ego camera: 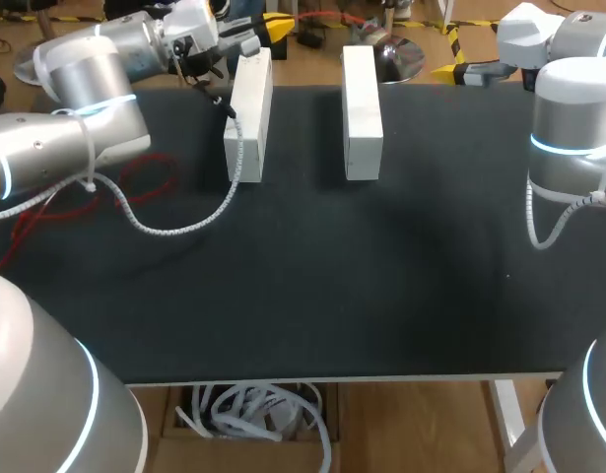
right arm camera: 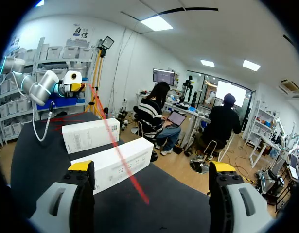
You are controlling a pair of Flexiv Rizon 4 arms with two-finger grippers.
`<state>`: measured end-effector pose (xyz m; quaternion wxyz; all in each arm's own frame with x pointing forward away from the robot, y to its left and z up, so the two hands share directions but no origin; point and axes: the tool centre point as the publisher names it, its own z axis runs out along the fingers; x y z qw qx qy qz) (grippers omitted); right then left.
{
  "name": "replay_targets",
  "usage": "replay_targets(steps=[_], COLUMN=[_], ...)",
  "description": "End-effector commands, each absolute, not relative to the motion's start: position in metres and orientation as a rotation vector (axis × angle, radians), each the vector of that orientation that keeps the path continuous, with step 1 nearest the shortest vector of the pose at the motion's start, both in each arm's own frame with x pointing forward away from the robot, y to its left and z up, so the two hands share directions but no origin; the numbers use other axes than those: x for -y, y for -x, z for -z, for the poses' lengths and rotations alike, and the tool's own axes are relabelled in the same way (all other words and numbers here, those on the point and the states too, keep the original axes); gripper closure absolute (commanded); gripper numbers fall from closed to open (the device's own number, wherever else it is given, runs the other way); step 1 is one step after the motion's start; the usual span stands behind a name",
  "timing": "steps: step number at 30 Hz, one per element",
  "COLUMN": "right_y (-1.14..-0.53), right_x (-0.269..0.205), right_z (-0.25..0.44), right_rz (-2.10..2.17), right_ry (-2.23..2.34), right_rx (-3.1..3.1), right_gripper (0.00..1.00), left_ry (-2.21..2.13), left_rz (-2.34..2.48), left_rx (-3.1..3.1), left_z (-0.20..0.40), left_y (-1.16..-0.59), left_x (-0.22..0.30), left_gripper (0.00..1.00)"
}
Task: Grab the tape and strap the tape.
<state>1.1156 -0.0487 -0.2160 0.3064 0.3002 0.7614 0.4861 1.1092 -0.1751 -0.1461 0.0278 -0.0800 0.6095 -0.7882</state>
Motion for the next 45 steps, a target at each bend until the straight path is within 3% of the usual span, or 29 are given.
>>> replay_targets(steps=[1, 45], right_y=[-1.115, -1.115], right_x=[0.049, 0.049], right_z=[0.216, 0.216], right_rz=[-1.288, -1.288], right_ry=[-0.794, -0.794], right_rx=[-2.014, -2.014], right_gripper=[0.00, 0.00], left_ry=[0.126, 0.051], left_rz=[2.500, 2.652], left_rx=[-1.899, -1.732], left_z=[0.148, 0.141], left_y=[-1.124, -1.118], left_x=[0.185, 0.204], left_gripper=[1.00, 1.00])
